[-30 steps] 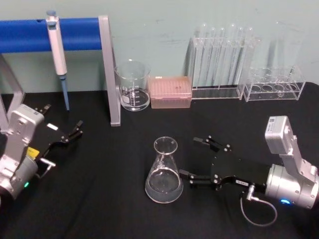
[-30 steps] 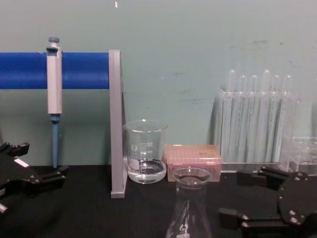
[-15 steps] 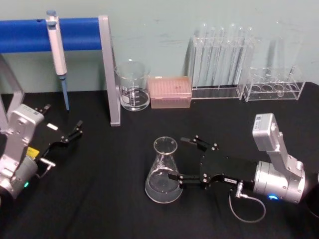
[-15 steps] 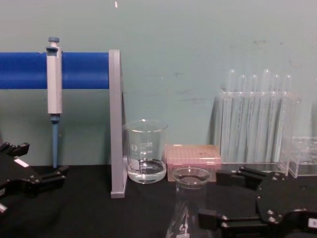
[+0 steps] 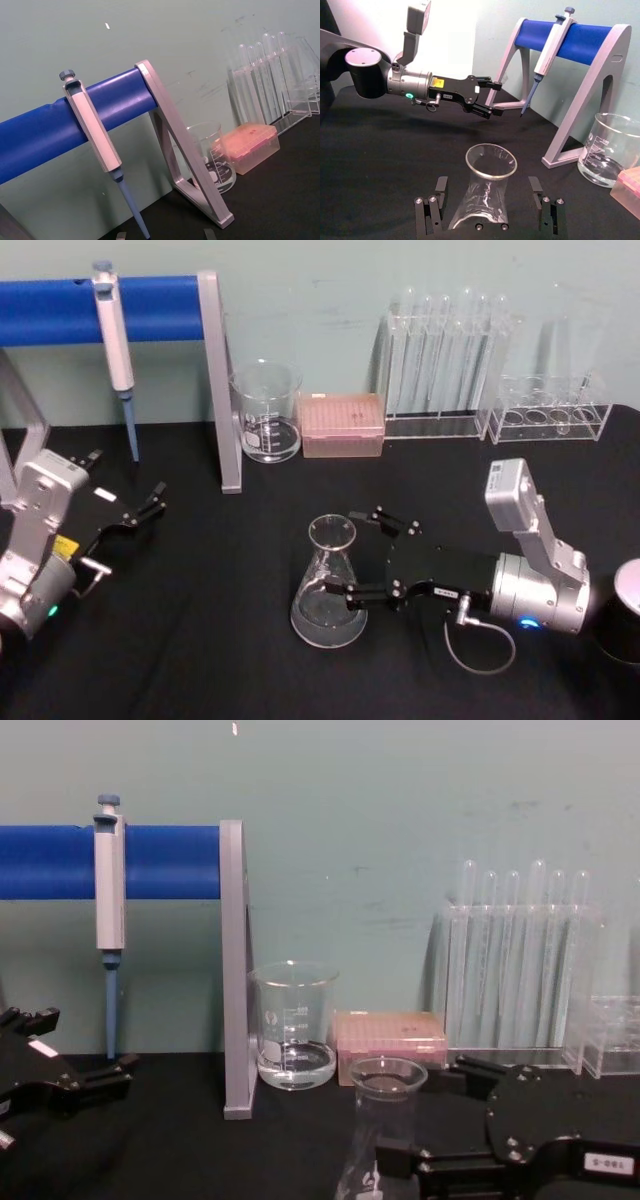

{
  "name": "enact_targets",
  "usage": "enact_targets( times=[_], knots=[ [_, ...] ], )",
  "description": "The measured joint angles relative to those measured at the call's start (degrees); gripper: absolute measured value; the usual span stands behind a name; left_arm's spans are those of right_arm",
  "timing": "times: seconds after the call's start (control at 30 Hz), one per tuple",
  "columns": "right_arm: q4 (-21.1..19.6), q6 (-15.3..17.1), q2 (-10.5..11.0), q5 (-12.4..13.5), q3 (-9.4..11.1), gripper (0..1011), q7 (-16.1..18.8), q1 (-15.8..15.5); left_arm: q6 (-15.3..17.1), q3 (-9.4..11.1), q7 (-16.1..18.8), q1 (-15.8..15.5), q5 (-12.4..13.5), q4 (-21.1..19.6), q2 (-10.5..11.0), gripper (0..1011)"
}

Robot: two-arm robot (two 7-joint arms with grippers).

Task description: Grasp the erlenmeyer flask with one hand, shake it three times, then place it back.

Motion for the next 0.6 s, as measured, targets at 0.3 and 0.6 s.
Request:
enact_targets(
  times=[0.3,0.6],
  knots=[
    [2.4,-0.7,-1.2,0.4,-0.9,1000,1.1,1.8,0.0,0.0,0.0,0.0,0.0,0.0,0.0,1001],
    [4.1,-1.2,-2.2,1.1,-1.6,1000,2.1,3.1,0.0,0.0,0.0,0.0,0.0,0.0,0.0,1001]
  ],
)
